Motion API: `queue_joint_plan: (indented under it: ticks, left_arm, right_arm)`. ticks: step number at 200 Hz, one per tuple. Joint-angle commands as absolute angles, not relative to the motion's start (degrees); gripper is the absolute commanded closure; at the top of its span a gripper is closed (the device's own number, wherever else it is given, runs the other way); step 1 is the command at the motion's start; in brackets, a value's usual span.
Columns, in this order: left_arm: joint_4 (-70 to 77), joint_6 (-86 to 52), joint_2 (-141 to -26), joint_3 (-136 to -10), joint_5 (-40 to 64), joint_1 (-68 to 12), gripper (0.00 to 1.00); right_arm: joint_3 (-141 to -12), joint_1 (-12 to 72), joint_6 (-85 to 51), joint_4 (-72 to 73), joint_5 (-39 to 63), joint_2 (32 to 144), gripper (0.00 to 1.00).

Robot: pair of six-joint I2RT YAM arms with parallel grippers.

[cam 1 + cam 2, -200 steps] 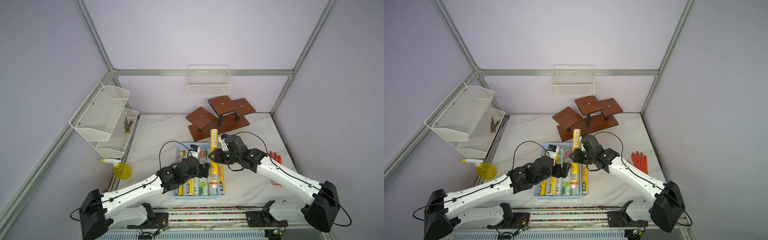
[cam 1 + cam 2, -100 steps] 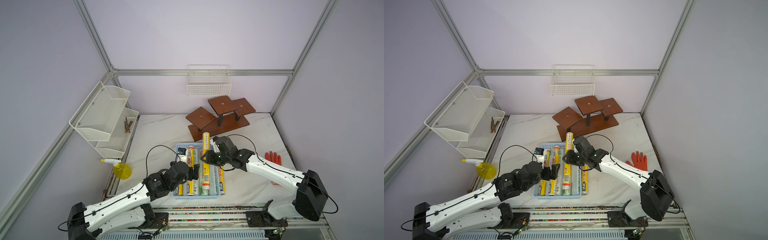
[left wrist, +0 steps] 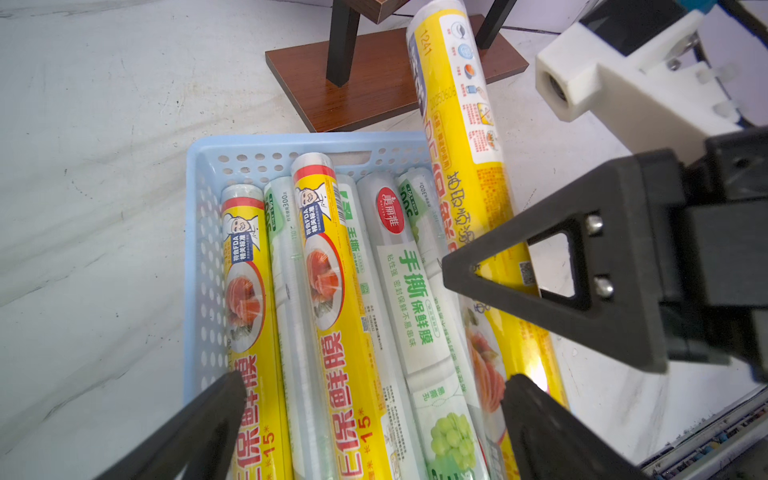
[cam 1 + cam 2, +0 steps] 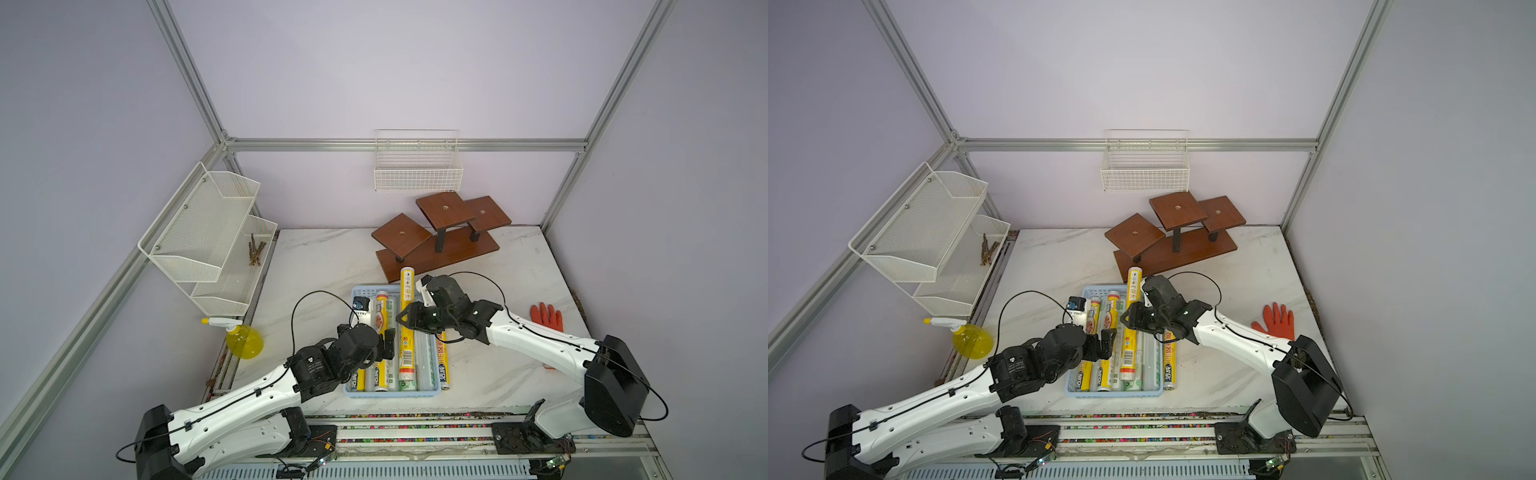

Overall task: Put the plastic wrap into the basket
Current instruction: Place the plastic wrap in the basket.

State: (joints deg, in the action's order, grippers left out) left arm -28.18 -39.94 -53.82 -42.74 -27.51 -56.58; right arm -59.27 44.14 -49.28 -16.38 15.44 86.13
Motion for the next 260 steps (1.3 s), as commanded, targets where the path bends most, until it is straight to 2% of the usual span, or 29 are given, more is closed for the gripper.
queue_joint_plan:
  ticks: [1, 85, 190, 260]
  left_arm:
    - [-28.2, -41.1, -53.2, -43.9, -28.8, -56.2, 0.0]
    - [-27.6, -42.0, -52.6, -42.7, -27.7, -56.2, 0.0]
    - [-26.6, -41.7, -53.0, -41.9, -27.0, -56.1, 0.0]
    - [-26.3, -41.7, -54.3, -42.4, -26.7, -56.0, 0.0]
  right_arm:
    - [-59.1, 44.8, -49.7, -15.6, 14.1, 87.9, 0.63]
    - [-57.6, 46.1, -52.2, -11.4, 16.9, 92.1, 0.62]
    - [-57.5, 47.9, -52.2, -12.3, 15.4, 96.1, 0.6]
    - [-58.4, 48.5, -51.0, -14.8, 13.6, 97.9, 0.53]
